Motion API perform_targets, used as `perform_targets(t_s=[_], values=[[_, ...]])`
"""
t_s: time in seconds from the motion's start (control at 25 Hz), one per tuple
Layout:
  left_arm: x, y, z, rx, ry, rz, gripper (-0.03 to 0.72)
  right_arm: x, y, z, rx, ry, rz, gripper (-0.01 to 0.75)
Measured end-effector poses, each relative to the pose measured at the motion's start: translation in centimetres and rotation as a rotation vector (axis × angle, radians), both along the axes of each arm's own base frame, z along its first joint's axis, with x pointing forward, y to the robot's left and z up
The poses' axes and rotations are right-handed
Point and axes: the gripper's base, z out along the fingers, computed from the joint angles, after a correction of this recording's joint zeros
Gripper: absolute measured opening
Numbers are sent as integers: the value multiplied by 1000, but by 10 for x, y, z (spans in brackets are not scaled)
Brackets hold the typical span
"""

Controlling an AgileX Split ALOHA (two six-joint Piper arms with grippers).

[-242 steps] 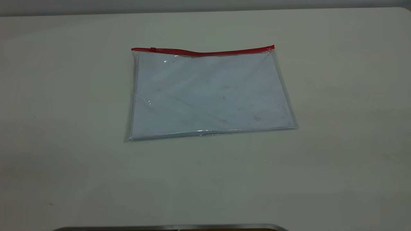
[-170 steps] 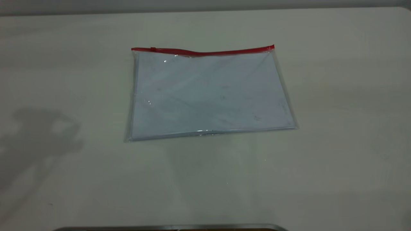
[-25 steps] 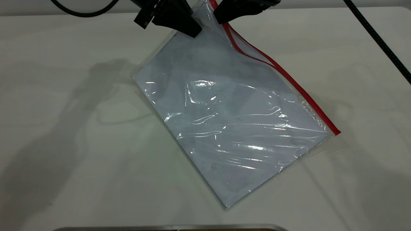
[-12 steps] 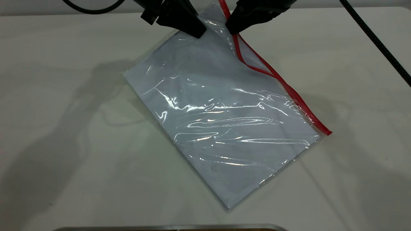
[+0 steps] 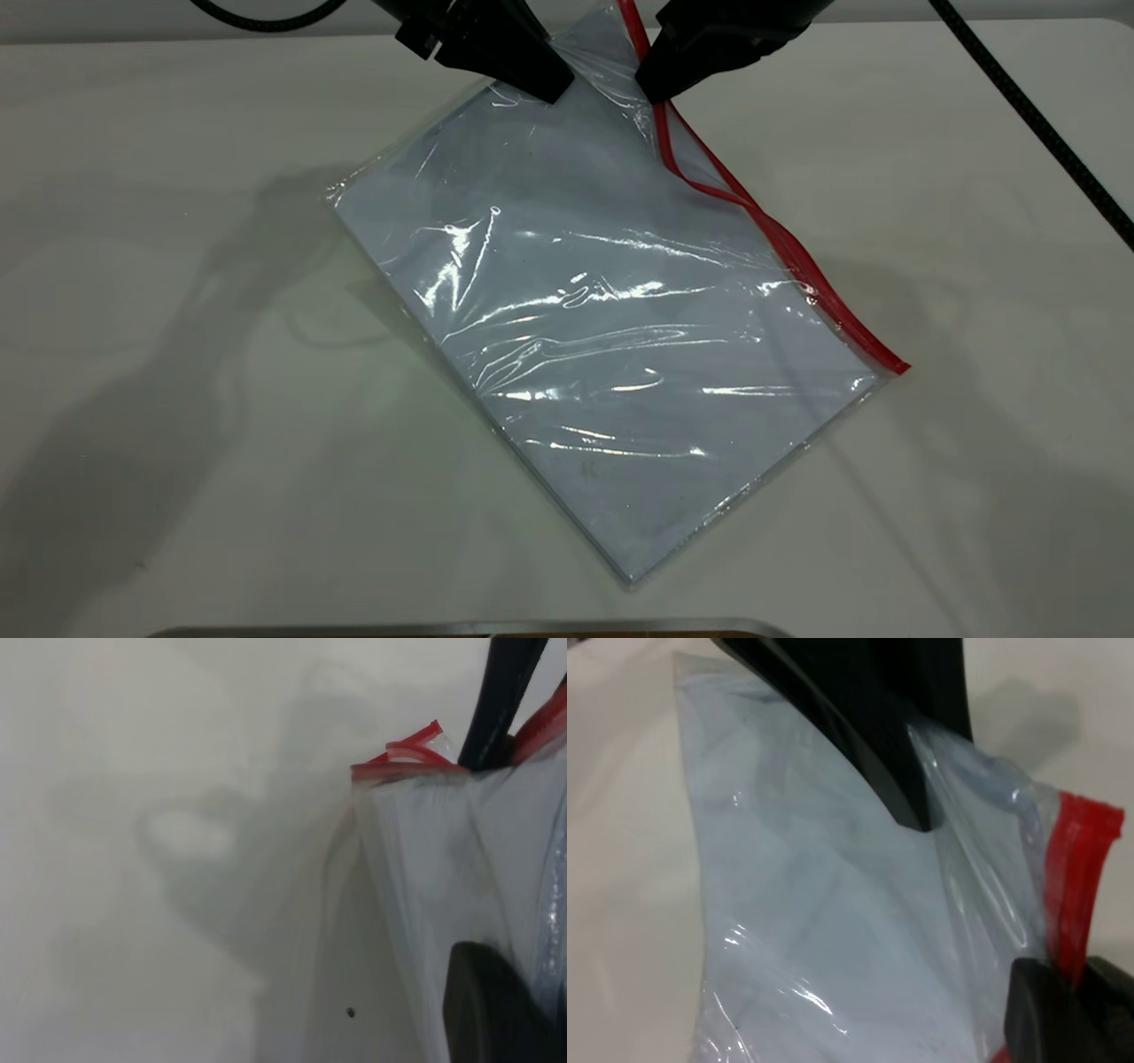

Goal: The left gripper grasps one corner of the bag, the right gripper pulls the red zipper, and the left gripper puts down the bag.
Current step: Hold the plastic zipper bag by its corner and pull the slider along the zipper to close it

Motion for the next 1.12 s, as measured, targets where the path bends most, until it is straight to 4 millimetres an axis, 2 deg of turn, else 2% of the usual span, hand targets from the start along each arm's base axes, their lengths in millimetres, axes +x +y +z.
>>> perform_targets(t_s=[0.36, 0.72, 0.84, 1.04, 1.12], values=[[1, 3, -2, 16, 5, 8, 51, 1, -1, -21, -38, 30, 11, 122], [4, 15, 0, 5, 31, 34, 51, 2, -5, -32, -77, 18, -5, 211], [4, 16, -1, 19, 55, 47, 51, 2, -5, -26, -73, 3, -6, 276], [4, 19, -5, 101, 160, 126, 51, 2, -4, 3, -44, -45, 5, 431], [3, 20, -6, 127, 204, 161, 51, 1, -3, 7, -35, -44, 11, 479]])
